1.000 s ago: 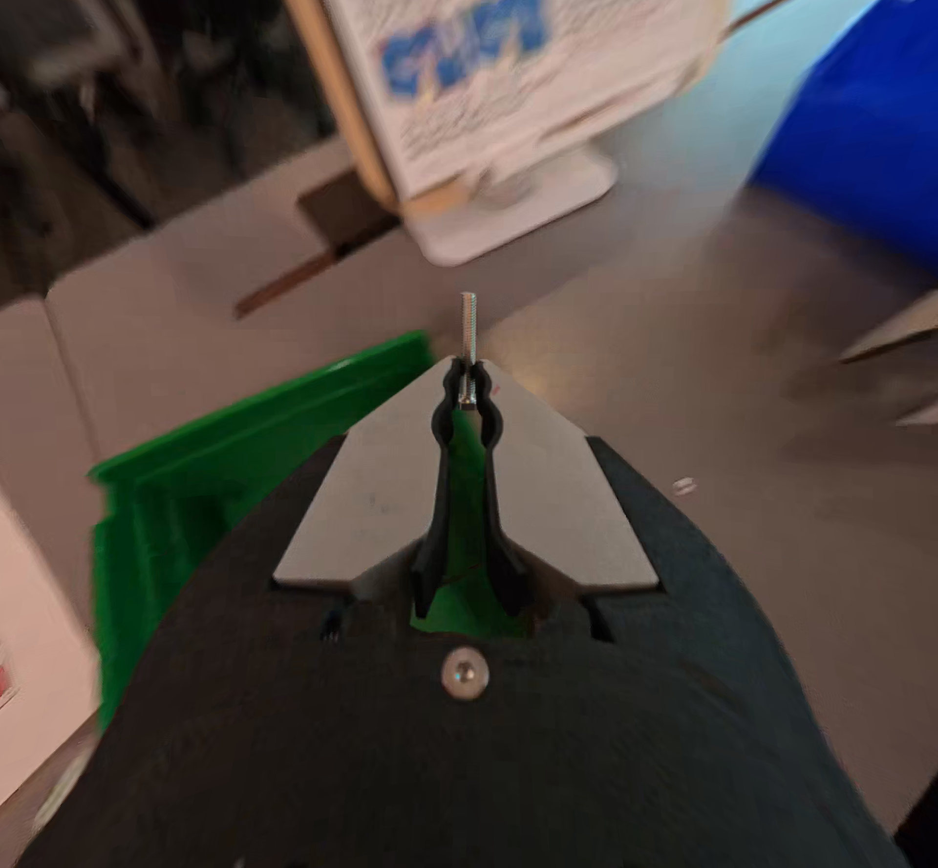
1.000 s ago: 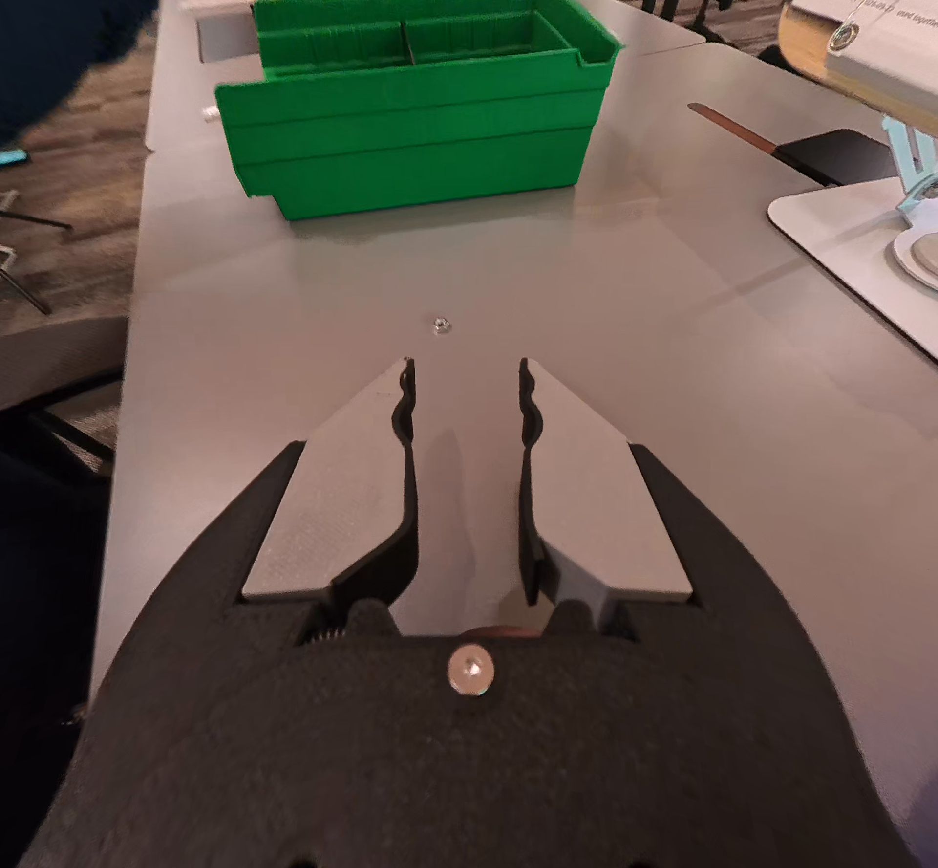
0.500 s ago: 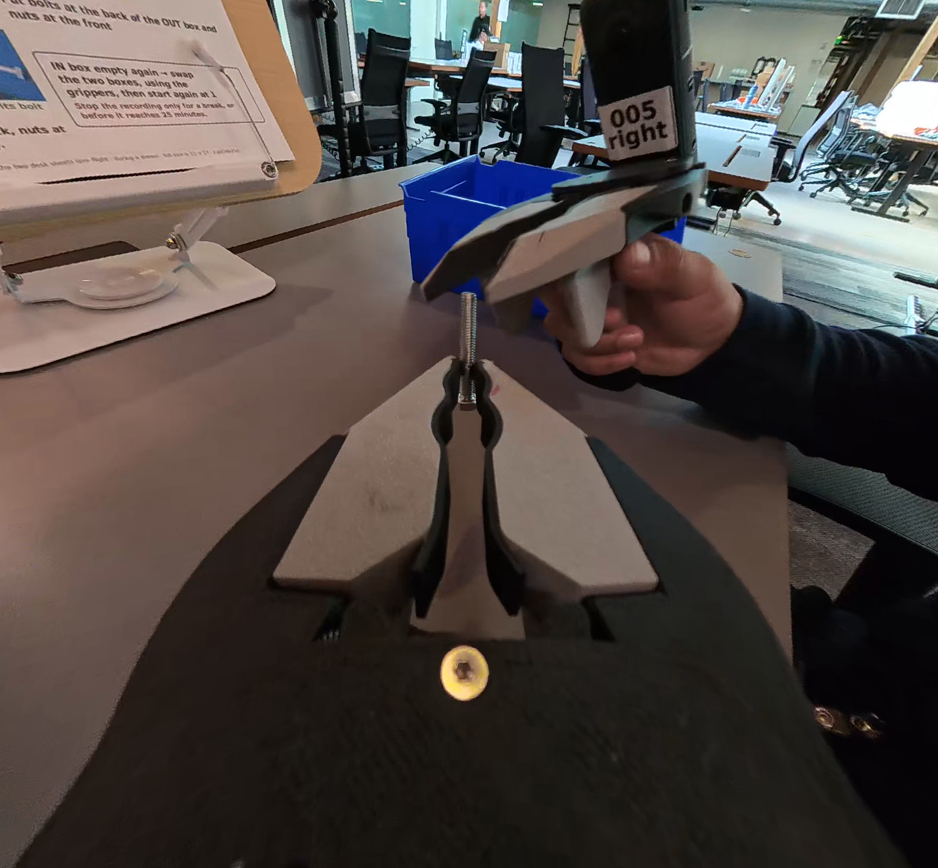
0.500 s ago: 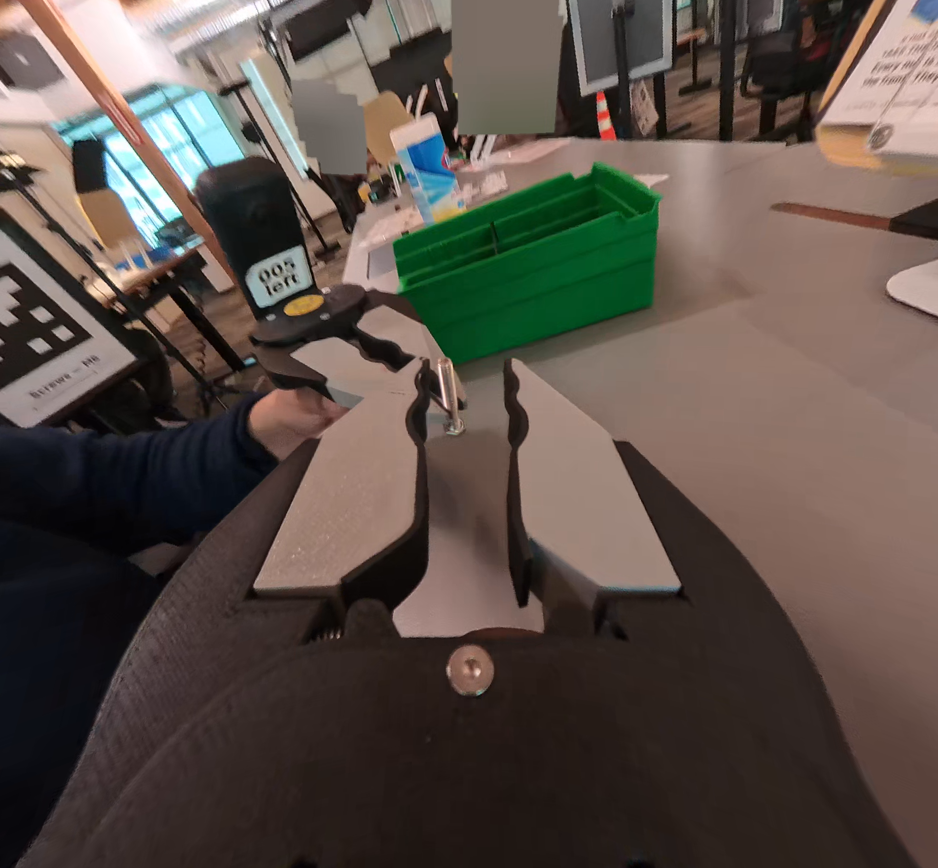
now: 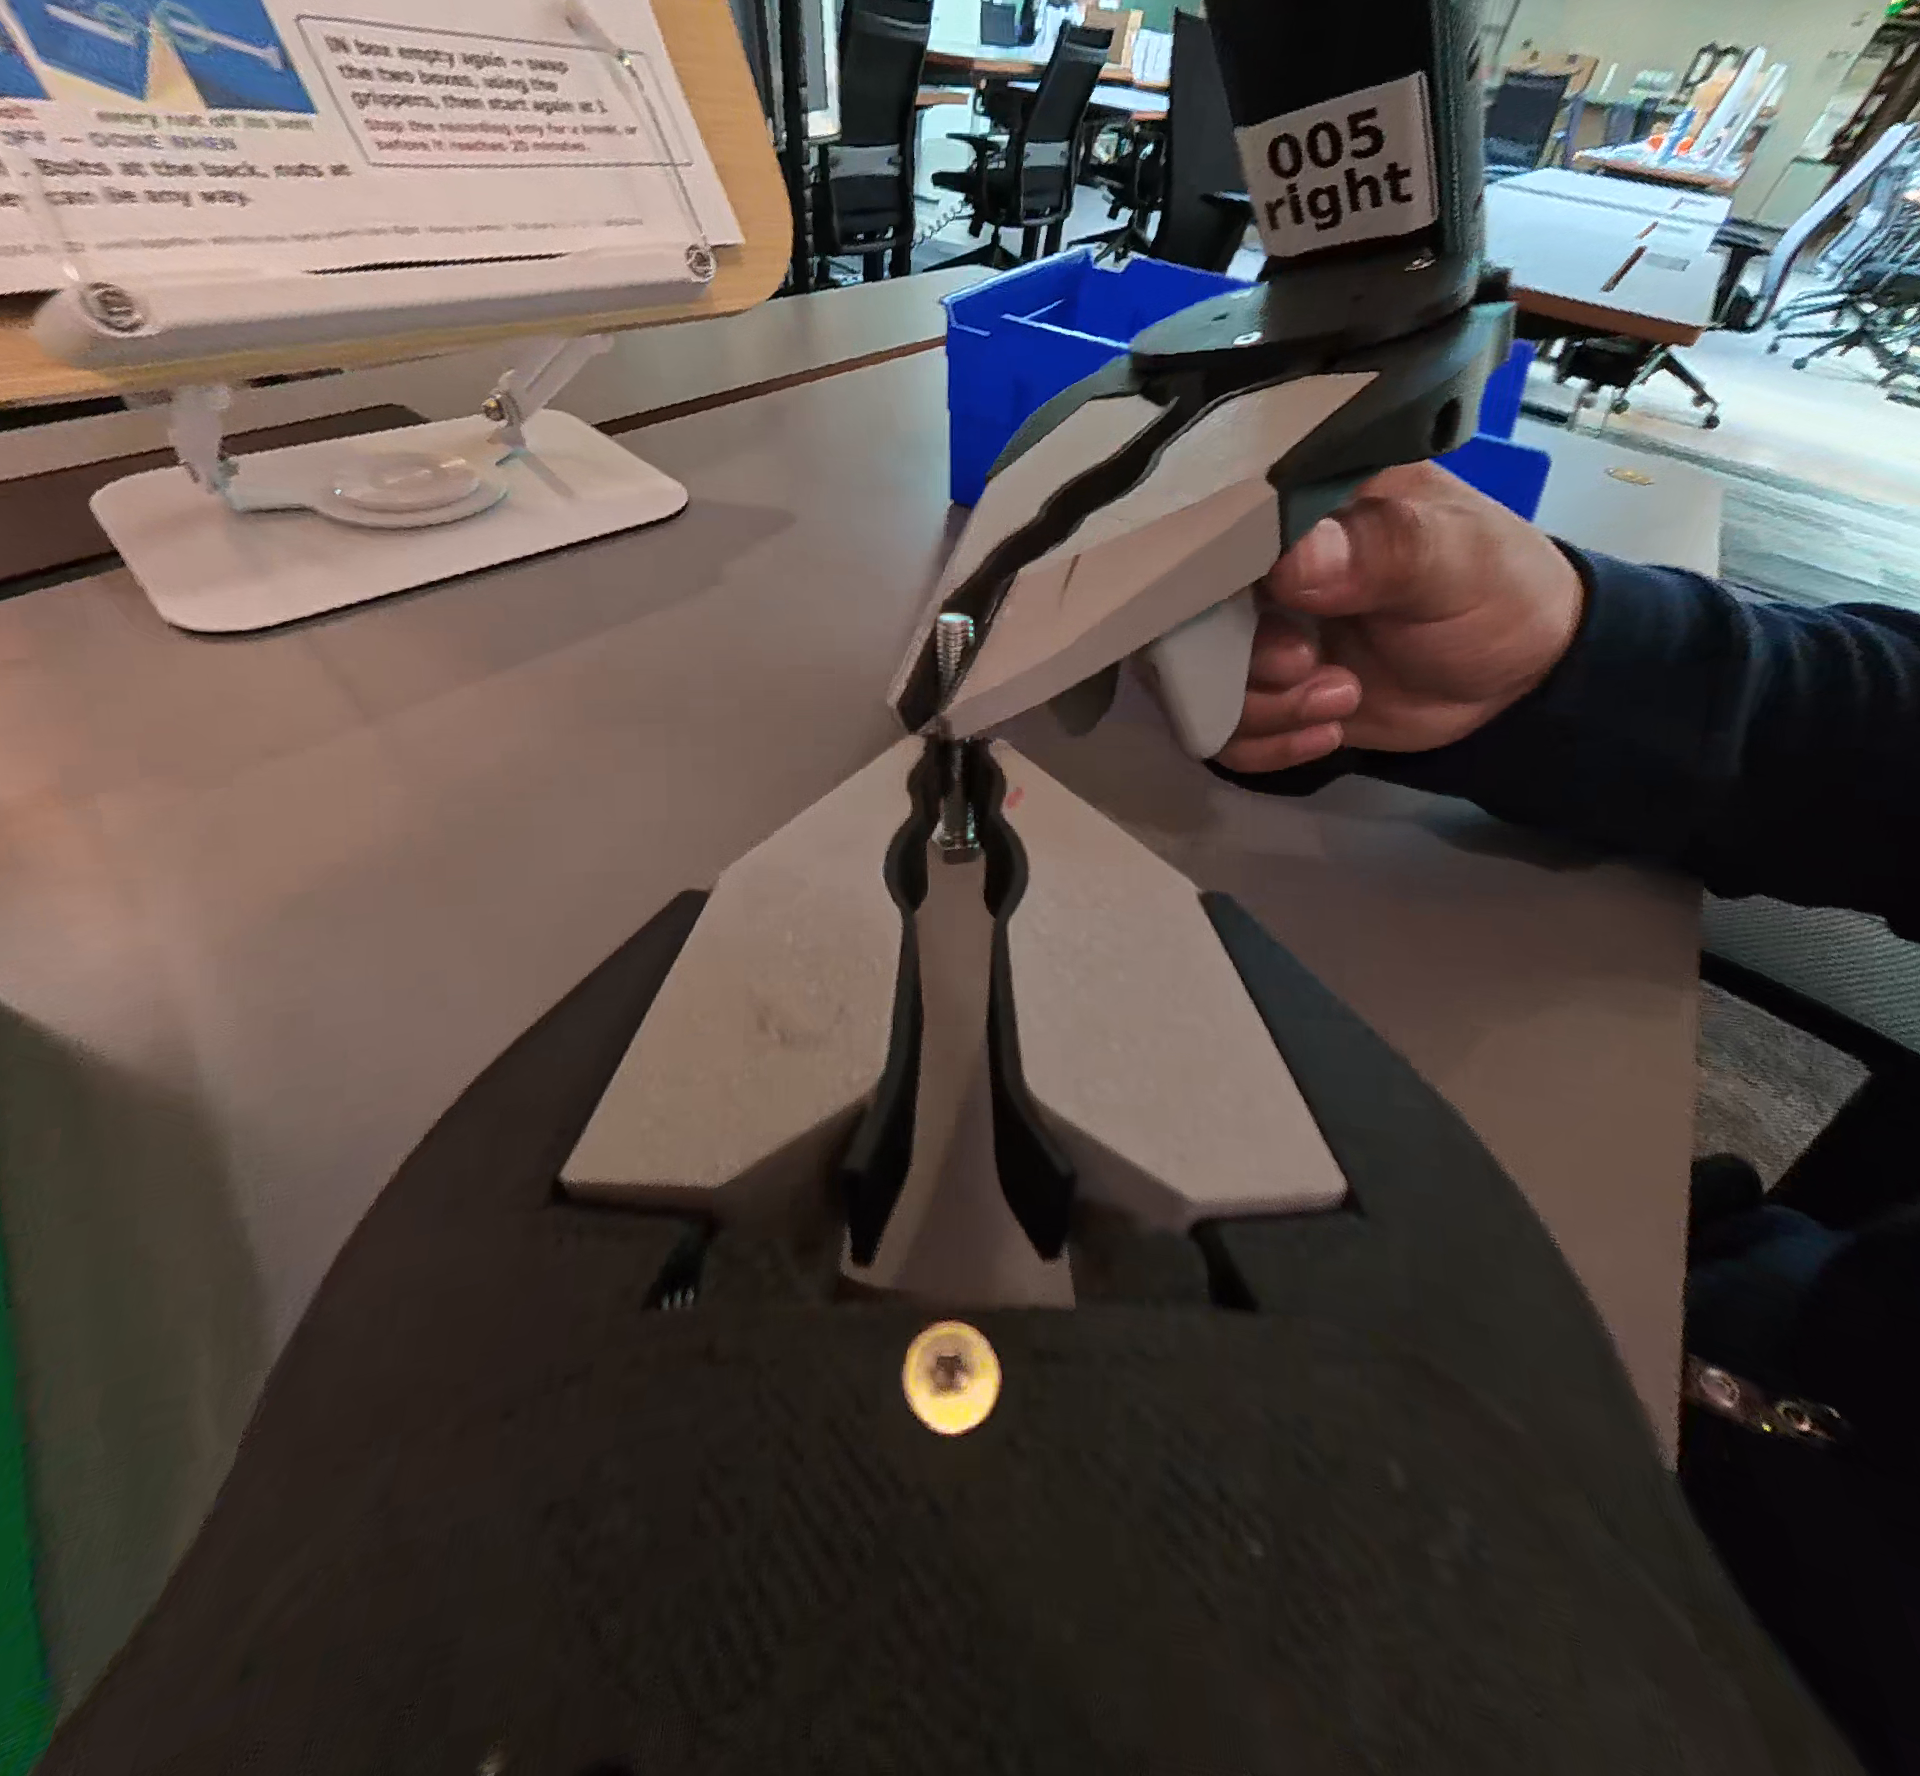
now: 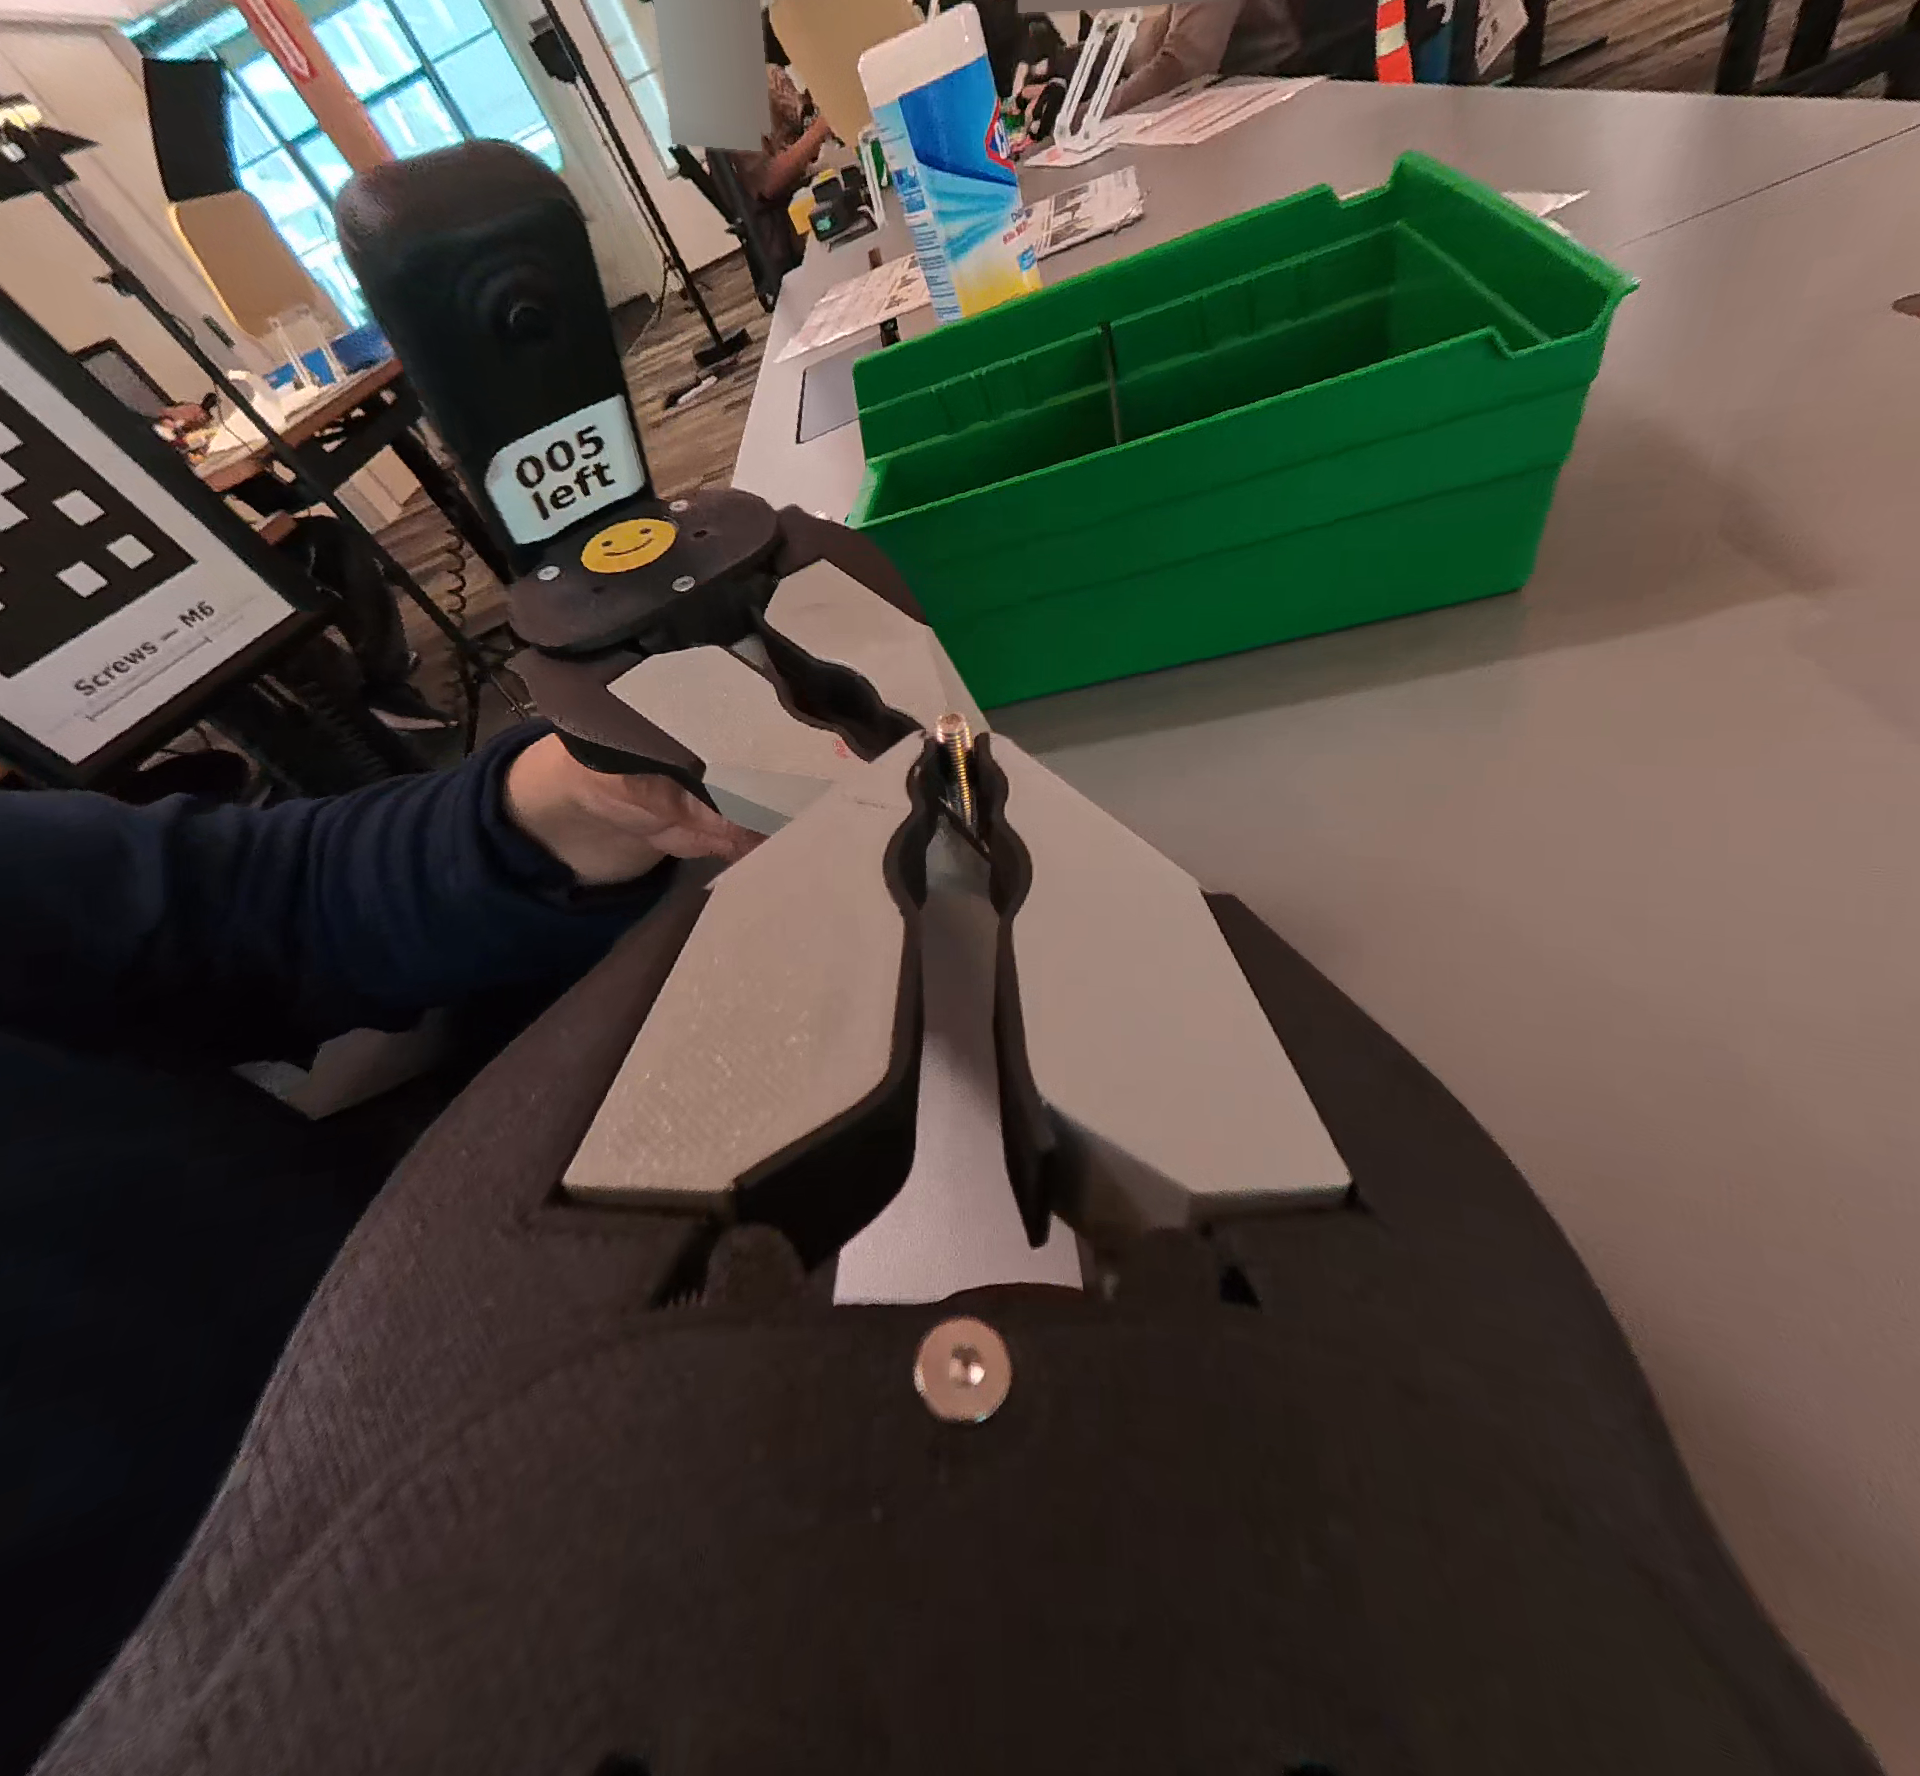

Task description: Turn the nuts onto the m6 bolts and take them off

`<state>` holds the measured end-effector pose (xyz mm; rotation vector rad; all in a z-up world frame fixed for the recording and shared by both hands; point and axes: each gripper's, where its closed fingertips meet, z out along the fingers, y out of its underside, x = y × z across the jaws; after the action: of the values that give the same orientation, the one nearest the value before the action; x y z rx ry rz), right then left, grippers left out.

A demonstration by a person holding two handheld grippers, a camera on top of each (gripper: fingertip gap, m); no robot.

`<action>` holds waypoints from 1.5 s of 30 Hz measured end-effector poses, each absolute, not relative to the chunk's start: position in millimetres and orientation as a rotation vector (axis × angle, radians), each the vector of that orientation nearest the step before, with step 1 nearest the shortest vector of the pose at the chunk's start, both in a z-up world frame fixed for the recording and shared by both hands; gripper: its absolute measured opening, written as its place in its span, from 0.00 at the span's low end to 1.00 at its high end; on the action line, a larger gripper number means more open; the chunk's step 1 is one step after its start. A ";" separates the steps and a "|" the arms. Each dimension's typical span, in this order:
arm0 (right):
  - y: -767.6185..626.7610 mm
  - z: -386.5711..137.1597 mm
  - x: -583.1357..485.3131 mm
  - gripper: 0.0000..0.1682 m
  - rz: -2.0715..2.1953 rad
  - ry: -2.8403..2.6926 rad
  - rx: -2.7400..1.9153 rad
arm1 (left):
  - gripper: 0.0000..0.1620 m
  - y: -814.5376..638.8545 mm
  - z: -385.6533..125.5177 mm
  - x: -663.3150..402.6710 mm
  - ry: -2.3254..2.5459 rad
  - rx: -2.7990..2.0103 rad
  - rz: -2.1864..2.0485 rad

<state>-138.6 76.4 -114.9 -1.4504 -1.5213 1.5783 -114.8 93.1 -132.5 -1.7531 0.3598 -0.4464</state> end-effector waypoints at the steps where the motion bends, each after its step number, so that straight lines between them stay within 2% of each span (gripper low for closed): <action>1: 75.5 -115.7 -141.2 0.04 1.578 -1.529 -1.452 | 0.02 89.9 -133.4 -120.4 0.353 -1.759 -0.423; 3: 80.8 -119.1 -144.1 0.14 1.566 -1.526 -1.465 | 0.02 81.2 -134.3 -129.0 0.336 -1.756 -0.421; 6: 91.1 -146.4 -144.2 0.14 1.489 -1.608 -1.526 | 0.02 68.9 -131.8 -140.9 0.303 -1.717 -0.427; 9: 100.7 -198.6 -144.9 0.16 1.173 -1.809 -1.564 | 0.02 62.5 -134.3 -154.2 0.306 -1.696 -0.373; 11: 100.2 -213.9 -149.1 0.16 1.048 -1.866 -1.541 | 0.02 62.2 -134.5 -158.0 0.288 -1.710 -0.400; 14: 96.7 -205.1 -158.0 0.16 1.058 -1.813 -1.532 | 0.02 52.8 -118.2 -142.9 0.293 -1.698 -0.506; 20: 132.9 -184.6 -187.3 0.06 1.085 -1.578 -1.665 | 0.02 15.9 -98.2 -136.8 0.318 -1.732 -0.471; 26: 158.5 -165.4 -294.3 0.00 1.071 -1.536 -1.661 | 0.02 6.8 -119.5 -137.7 0.253 -1.750 -0.466; 31: 173.3 -161.5 -352.2 0.00 1.026 -1.568 -1.638 | 0.02 8.1 -141.9 -125.5 0.252 -1.779 -0.474; 33: 173.2 -157.7 -346.6 0.02 1.022 -1.614 -1.638 | 0.02 8.8 -148.1 -123.4 0.268 -1.792 -0.462; 37: 128.1 -162.3 -277.2 0.12 1.104 -1.919 -1.581 | 0.02 7.6 -148.0 -122.9 0.306 -1.770 -0.453; 41: 102.1 -196.4 -192.9 0.13 0.978 -2.120 -1.478 | 0.02 4.7 -141.7 -126.3 0.328 -1.735 -0.471; 45: 100.2 -221.3 -161.2 0.13 0.891 -2.128 -1.444 | 0.02 5.5 -140.9 -128.6 0.348 -1.713 -0.469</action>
<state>-161.2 100.2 -221.3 -1.4443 -2.1280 0.8908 -128.6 5.5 -140.9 -1.7129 0.3479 -0.4688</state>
